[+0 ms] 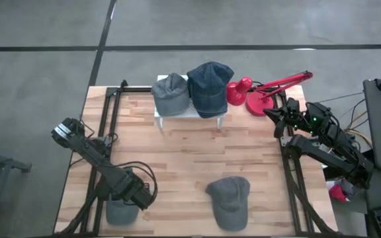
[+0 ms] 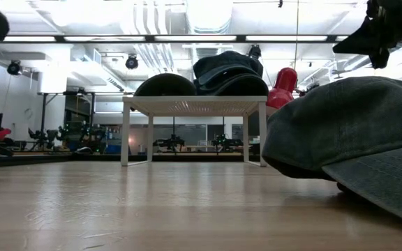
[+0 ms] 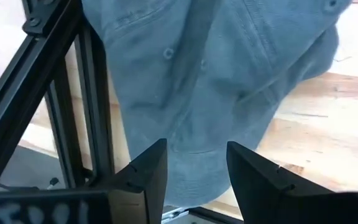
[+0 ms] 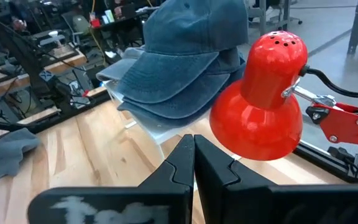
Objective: Pick & Place hat
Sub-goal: Stack the left gray cap on the gray cap on the shelf
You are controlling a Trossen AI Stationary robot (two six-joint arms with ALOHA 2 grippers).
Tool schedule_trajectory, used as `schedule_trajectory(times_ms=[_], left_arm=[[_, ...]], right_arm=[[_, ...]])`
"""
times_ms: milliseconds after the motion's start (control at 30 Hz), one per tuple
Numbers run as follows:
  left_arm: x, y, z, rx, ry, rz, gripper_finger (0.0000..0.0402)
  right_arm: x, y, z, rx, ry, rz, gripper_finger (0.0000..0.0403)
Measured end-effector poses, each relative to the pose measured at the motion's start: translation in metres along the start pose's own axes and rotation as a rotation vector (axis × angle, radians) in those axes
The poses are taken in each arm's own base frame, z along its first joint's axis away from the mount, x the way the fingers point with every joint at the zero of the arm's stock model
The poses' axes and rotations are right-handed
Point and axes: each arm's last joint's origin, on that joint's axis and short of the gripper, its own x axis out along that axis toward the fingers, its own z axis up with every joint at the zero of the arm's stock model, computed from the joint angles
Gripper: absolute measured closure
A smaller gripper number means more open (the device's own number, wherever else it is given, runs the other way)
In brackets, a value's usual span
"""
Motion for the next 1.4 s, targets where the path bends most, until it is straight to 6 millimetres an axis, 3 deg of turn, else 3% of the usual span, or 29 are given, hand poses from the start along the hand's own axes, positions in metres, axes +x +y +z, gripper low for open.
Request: schedule_trajectory(times_ms=[233, 767, 900, 1100, 1400], left_arm=[[0.015, 0.001, 0.007, -0.011, -0.021, 0.023, 0.0243], [0.092, -0.007, 0.033, 0.059, 0.078, -0.079, 0.0254], [0.097, -0.007, 0.036, 0.069, 0.083, -0.093, 0.0295], [0.098, -0.008, 0.037, 0.108, 0.031, -0.140, 0.0387], [0.093, -0.012, 0.034, 0.137, 0.010, -0.189, 0.0396]], right_arm=[[0.000, 0.000, 0.001, 0.004, -0.004, 0.002, 0.0394], [0.000, 0.000, 0.001, 0.056, -0.002, 0.004, 0.0394], [0.000, 0.000, 0.001, 0.059, -0.001, 0.003, 0.0394], [-0.001, 0.000, 0.001, 0.059, 0.000, 0.003, 0.0394], [-0.001, 0.000, 0.001, 0.056, 0.000, 0.003, 0.0394]])
